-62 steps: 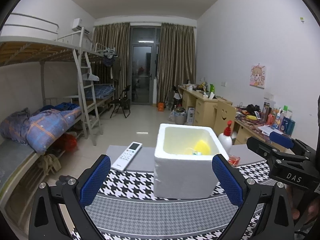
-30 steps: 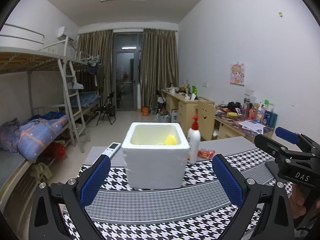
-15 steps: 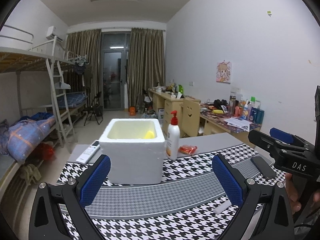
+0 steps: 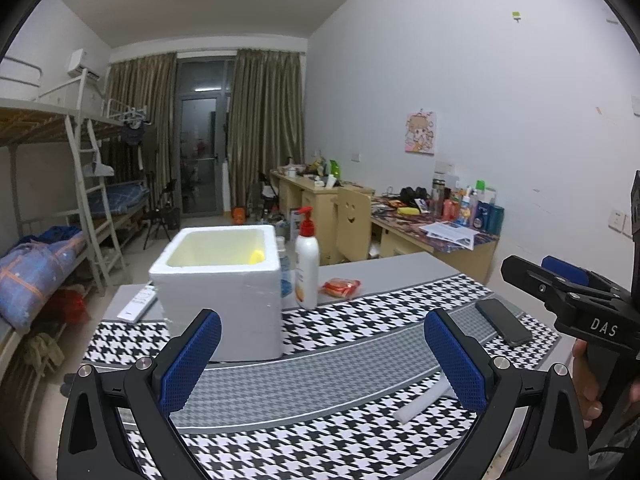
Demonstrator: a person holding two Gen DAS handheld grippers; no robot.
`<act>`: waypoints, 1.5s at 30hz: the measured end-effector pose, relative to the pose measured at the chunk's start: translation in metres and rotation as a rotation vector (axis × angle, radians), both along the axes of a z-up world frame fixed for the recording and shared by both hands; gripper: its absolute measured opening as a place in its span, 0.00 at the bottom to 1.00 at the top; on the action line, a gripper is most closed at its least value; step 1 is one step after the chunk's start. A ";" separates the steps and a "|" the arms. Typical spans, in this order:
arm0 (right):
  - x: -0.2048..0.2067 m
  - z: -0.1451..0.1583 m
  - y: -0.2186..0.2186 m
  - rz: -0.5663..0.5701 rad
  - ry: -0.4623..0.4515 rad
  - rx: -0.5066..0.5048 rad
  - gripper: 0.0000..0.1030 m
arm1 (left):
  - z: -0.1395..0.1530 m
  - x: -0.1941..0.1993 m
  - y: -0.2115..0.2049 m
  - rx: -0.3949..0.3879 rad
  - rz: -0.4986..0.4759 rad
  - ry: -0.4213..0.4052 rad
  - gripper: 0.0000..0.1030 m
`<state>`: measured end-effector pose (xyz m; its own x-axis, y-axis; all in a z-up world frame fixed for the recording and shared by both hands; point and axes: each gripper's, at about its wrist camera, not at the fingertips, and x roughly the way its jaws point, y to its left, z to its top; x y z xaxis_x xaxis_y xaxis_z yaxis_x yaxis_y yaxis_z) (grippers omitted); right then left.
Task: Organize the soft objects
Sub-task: 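Move both open tools toward the grey sock on the runner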
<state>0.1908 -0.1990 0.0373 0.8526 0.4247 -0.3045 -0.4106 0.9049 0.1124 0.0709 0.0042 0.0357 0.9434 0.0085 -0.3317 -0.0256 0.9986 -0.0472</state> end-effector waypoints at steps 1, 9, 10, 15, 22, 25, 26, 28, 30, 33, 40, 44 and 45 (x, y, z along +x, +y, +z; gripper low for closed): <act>0.001 0.000 -0.003 -0.006 0.001 0.000 0.99 | -0.001 0.001 -0.003 -0.004 -0.007 0.003 0.99; -0.006 -0.006 -0.019 -0.060 -0.013 -0.037 0.99 | -0.004 0.003 -0.020 -0.008 -0.057 0.011 0.99; -0.007 -0.007 -0.019 -0.062 -0.015 -0.042 0.99 | -0.005 0.004 -0.023 -0.008 -0.064 0.010 0.99; -0.012 -0.010 -0.026 -0.078 -0.022 -0.061 0.99 | -0.009 0.006 -0.035 -0.007 -0.095 0.017 0.99; -0.017 -0.015 -0.037 -0.085 -0.026 -0.066 0.99 | -0.019 0.015 -0.043 -0.030 -0.116 0.042 0.99; -0.018 -0.020 -0.042 -0.102 -0.019 -0.067 0.99 | -0.024 0.018 -0.046 -0.041 -0.137 0.058 0.99; -0.018 -0.021 -0.044 -0.106 -0.015 -0.068 0.99 | -0.025 0.018 -0.047 -0.041 -0.143 0.062 0.99; -0.016 -0.024 -0.046 -0.112 -0.007 -0.074 0.99 | -0.029 0.019 -0.052 -0.037 -0.152 0.067 0.99; -0.016 -0.026 -0.049 -0.115 -0.006 -0.073 0.99 | -0.032 0.020 -0.055 -0.033 -0.160 0.072 0.99; -0.015 -0.030 -0.051 -0.115 -0.004 -0.079 0.99 | -0.037 0.023 -0.059 -0.029 -0.167 0.084 0.99; -0.013 -0.041 -0.060 -0.133 0.010 -0.092 0.99 | -0.052 0.029 -0.060 -0.007 -0.188 0.114 0.99; -0.014 -0.050 -0.063 -0.142 0.014 -0.100 0.99 | -0.061 0.035 -0.063 -0.003 -0.209 0.147 0.99; -0.013 -0.052 -0.064 -0.140 0.021 -0.096 0.99 | -0.063 0.036 -0.064 0.002 -0.214 0.154 0.99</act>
<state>0.1781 -0.2625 -0.0144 0.8943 0.2703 -0.3565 -0.2784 0.9600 0.0294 0.1074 -0.0599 -0.0272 0.8621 -0.1844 -0.4719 0.1790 0.9822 -0.0569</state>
